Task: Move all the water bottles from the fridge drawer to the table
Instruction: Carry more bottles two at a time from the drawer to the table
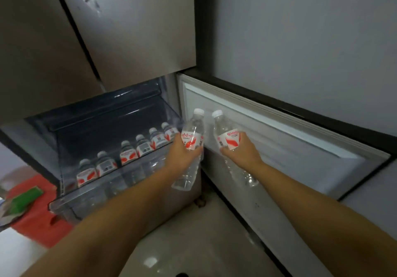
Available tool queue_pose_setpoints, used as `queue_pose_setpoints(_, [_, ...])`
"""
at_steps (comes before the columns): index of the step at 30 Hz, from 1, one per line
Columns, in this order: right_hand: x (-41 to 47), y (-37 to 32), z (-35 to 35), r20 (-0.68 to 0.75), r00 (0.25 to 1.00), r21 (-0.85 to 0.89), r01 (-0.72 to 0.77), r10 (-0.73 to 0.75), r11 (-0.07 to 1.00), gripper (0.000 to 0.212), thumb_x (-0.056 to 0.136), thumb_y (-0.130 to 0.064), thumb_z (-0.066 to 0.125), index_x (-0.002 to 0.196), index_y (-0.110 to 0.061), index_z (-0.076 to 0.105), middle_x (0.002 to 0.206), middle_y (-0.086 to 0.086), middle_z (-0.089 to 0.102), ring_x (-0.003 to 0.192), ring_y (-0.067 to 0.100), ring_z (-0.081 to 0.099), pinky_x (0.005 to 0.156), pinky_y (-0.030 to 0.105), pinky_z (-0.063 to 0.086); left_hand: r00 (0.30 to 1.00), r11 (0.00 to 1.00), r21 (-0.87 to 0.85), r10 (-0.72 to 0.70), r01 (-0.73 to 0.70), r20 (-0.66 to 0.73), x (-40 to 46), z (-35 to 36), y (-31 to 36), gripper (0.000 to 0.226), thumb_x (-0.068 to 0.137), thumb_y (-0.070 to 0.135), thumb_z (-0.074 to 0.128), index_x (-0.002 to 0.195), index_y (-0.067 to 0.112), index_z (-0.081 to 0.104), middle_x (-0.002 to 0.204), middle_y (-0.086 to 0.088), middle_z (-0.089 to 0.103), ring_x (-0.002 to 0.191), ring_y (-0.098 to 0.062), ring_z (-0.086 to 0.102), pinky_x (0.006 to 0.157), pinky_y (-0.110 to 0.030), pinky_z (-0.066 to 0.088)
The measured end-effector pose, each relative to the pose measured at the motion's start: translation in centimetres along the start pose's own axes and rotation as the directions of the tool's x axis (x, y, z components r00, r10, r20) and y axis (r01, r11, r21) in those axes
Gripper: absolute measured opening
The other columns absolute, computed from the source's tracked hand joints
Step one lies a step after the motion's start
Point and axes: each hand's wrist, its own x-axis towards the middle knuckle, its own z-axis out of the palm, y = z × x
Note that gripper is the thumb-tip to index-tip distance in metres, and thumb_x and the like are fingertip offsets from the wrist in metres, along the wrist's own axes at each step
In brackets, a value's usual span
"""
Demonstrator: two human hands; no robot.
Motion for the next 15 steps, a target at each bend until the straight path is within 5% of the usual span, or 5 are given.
queue_pose_setpoints(4, [-3.5, 5.5, -1.7, -0.12, 0.988, -0.065, -0.102, 0.094, 0.993, 0.067, 0.076, -0.042, 0.075, 0.13, -0.019, 0.043, 0.121, 0.003, 0.057, 0.101, 0.02, 0.059, 0.079, 0.031, 0.05, 0.987, 0.993, 0.118, 0.006, -0.025, 0.158, -1.0, 4.0, -0.9, 0.057, 0.079, 0.029, 0.074, 0.126, 0.018, 0.042, 0.113, -0.002, 0.061, 0.1, -0.022, 0.061, 0.083, -0.037, 0.051])
queue_pose_setpoints(8, [-6.7, 8.7, -1.2, -0.193, 0.957, -0.106, -0.238, 0.214, 0.966, 0.075, 0.071, -0.054, 0.072, 0.132, -0.024, 0.039, 0.119, 0.002, 0.058, 0.103, 0.021, 0.061, 0.088, 0.041, 0.055, 0.951, 0.954, 0.264, 0.057, -0.141, 0.303, -1.3, 6.4, -1.9, 0.06, 0.074, 0.036, 0.074, 0.121, 0.02, 0.042, 0.113, -0.004, 0.06, 0.099, -0.025, 0.062, 0.086, -0.043, 0.053])
queue_pose_setpoints(15, [-11.8, 11.1, 0.3, -0.375, 0.837, 0.016, -0.423, 0.398, 0.906, 0.073, 0.069, -0.051, 0.071, 0.129, -0.027, 0.034, 0.114, 0.003, 0.056, 0.096, 0.024, 0.061, 0.083, 0.046, 0.055, 0.825, 0.866, 0.314, 0.175, -0.389, 0.537, -2.1, 9.0, -2.7, 0.061, 0.076, 0.04, 0.072, 0.124, 0.02, 0.039, 0.116, -0.001, 0.056, 0.098, -0.021, 0.06, 0.085, -0.04, 0.053])
